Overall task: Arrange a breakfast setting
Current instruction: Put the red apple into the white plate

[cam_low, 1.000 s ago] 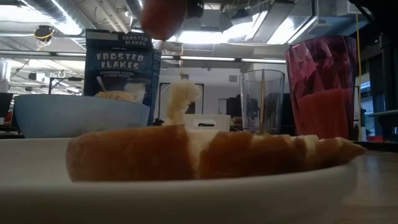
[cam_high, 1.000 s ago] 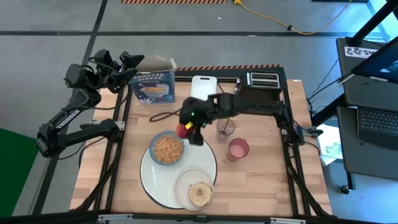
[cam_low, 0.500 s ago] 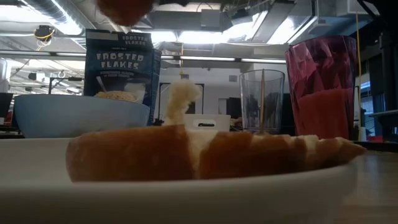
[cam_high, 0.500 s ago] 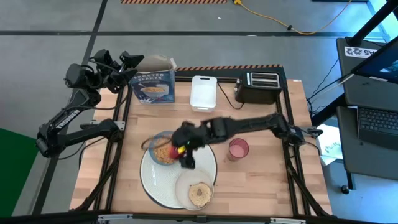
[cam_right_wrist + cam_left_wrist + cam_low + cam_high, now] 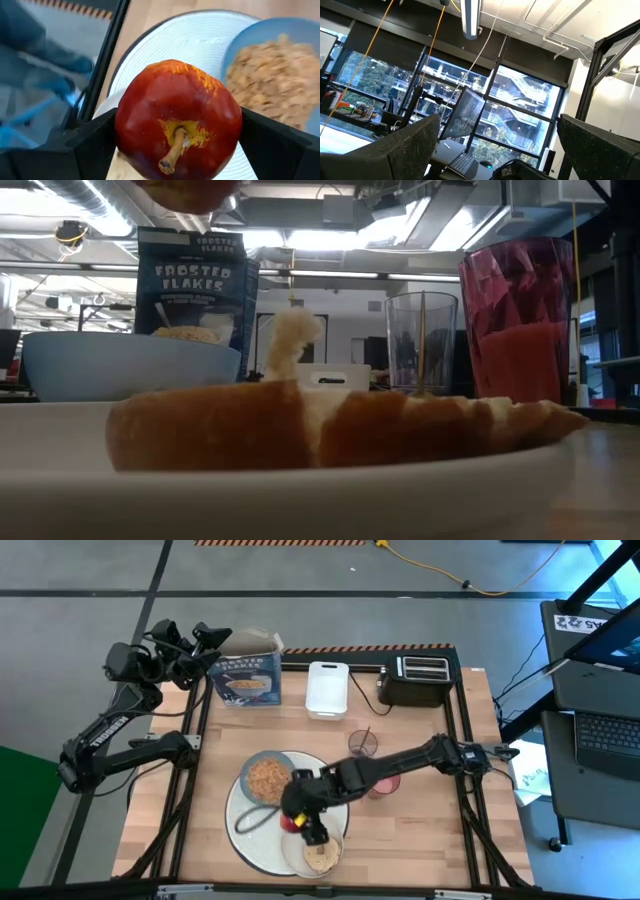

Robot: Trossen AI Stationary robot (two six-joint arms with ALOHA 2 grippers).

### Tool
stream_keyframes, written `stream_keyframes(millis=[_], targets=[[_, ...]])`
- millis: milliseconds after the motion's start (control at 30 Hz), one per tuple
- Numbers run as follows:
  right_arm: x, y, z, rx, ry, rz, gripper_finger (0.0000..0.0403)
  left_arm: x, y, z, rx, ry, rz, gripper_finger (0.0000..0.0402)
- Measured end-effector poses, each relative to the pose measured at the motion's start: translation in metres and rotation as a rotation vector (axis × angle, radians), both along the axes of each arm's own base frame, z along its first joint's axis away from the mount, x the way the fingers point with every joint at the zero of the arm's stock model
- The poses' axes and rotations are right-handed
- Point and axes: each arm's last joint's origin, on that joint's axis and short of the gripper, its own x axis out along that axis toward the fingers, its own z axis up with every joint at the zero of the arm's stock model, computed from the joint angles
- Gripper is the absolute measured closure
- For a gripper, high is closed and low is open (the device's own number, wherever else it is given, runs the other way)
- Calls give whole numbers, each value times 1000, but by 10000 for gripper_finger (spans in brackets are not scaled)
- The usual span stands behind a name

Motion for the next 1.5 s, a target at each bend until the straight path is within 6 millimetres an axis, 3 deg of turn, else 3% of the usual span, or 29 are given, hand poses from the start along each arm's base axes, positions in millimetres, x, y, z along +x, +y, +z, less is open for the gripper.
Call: stream_keyframes(millis=[200,600,1167,1500], targets=[[-4,11,-21,-46,51,89,43,0,0,0,1,0,0,11],[-1,13,-55,-89,54,208,43,0,0,0,1,0,0,11],[0,8,-98,-124,62,231,43,0,0,0,0,0,0,11],[-1,9,-108,-114,69,235,43,0,0,0,0,0,0,11]])
